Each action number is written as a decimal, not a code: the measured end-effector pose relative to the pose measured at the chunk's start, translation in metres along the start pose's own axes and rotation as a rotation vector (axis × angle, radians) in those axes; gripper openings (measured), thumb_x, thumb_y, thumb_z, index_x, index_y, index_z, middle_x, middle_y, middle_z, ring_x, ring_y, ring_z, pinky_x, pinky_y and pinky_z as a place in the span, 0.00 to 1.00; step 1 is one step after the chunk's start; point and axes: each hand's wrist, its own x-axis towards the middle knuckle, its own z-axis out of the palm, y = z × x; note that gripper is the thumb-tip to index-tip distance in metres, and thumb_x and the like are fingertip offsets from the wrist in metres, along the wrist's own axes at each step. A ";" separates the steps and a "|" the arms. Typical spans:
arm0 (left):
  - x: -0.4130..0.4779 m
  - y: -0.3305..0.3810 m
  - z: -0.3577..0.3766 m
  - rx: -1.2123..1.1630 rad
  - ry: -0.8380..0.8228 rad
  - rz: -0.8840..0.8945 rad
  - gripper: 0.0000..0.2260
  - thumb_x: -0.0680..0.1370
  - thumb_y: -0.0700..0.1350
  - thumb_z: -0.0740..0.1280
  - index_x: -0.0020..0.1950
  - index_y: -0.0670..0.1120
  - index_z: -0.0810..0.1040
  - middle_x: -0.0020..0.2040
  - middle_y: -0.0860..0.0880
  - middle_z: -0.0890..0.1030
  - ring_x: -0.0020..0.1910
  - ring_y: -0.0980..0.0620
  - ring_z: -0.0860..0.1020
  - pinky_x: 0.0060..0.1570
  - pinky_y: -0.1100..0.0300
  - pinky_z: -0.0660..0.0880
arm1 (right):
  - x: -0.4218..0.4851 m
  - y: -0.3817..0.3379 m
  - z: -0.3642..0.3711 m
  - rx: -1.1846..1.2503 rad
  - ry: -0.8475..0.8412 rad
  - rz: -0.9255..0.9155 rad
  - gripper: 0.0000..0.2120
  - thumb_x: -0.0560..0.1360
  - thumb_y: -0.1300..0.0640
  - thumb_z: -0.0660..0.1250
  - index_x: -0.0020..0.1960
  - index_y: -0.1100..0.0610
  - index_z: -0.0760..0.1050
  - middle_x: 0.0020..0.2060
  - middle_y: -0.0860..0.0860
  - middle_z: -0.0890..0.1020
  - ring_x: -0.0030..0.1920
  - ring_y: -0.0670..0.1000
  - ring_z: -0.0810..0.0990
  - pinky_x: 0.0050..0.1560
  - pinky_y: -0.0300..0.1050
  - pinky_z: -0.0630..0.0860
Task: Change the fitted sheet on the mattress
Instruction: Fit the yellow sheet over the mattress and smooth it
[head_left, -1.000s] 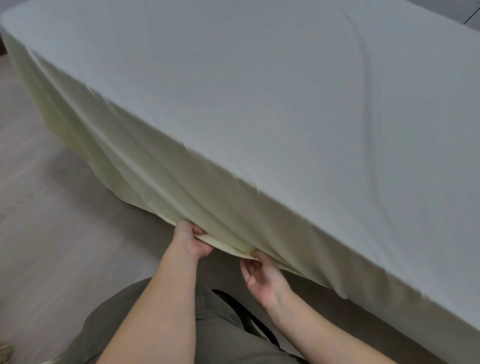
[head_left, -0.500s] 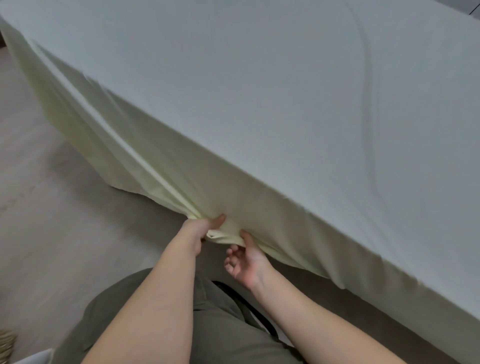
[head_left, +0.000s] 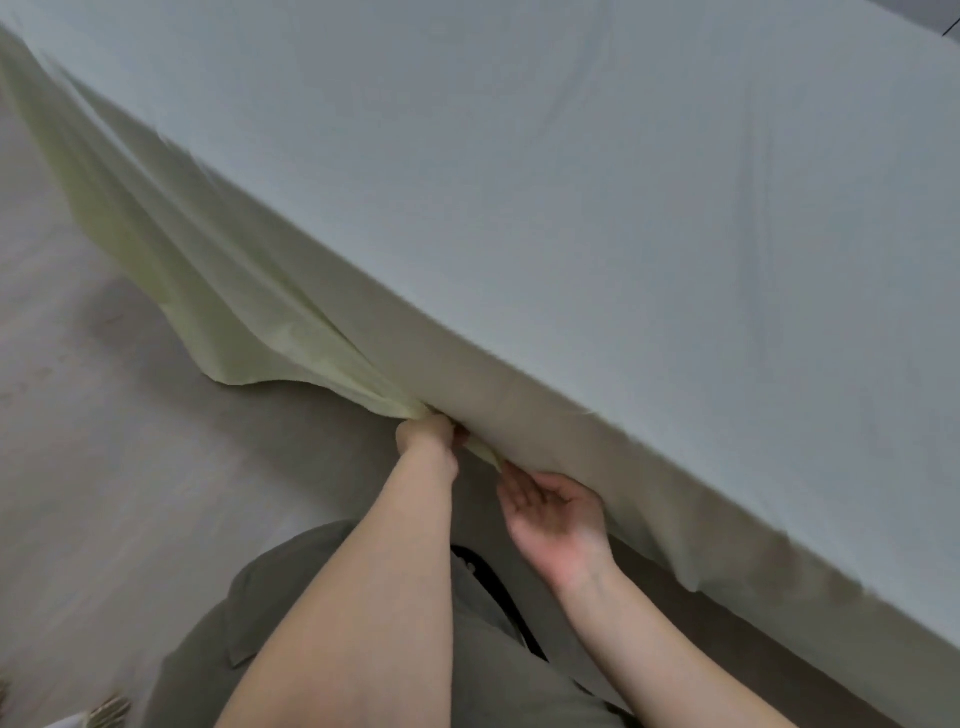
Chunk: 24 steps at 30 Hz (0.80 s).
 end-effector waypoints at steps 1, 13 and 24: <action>-0.001 0.003 0.000 -0.049 -0.027 -0.043 0.16 0.78 0.29 0.59 0.65 0.35 0.73 0.52 0.36 0.80 0.44 0.43 0.78 0.36 0.54 0.80 | 0.002 0.000 0.002 0.027 0.011 -0.006 0.20 0.64 0.73 0.57 0.55 0.67 0.73 0.65 0.63 0.76 0.68 0.61 0.72 0.73 0.54 0.63; 0.000 0.025 -0.019 -0.176 -0.157 -0.231 0.23 0.82 0.55 0.57 0.67 0.37 0.70 0.68 0.41 0.72 0.68 0.44 0.71 0.59 0.51 0.70 | 0.005 0.002 0.012 0.125 0.127 -0.015 0.29 0.64 0.76 0.55 0.63 0.64 0.73 0.61 0.62 0.78 0.65 0.61 0.74 0.71 0.57 0.66; -0.014 0.034 0.000 -0.592 -0.403 -0.054 0.25 0.76 0.66 0.59 0.55 0.46 0.78 0.42 0.45 0.86 0.43 0.45 0.84 0.33 0.52 0.80 | 0.000 -0.004 0.022 0.170 0.101 0.001 0.30 0.61 0.75 0.50 0.59 0.65 0.76 0.52 0.64 0.82 0.57 0.64 0.77 0.69 0.58 0.68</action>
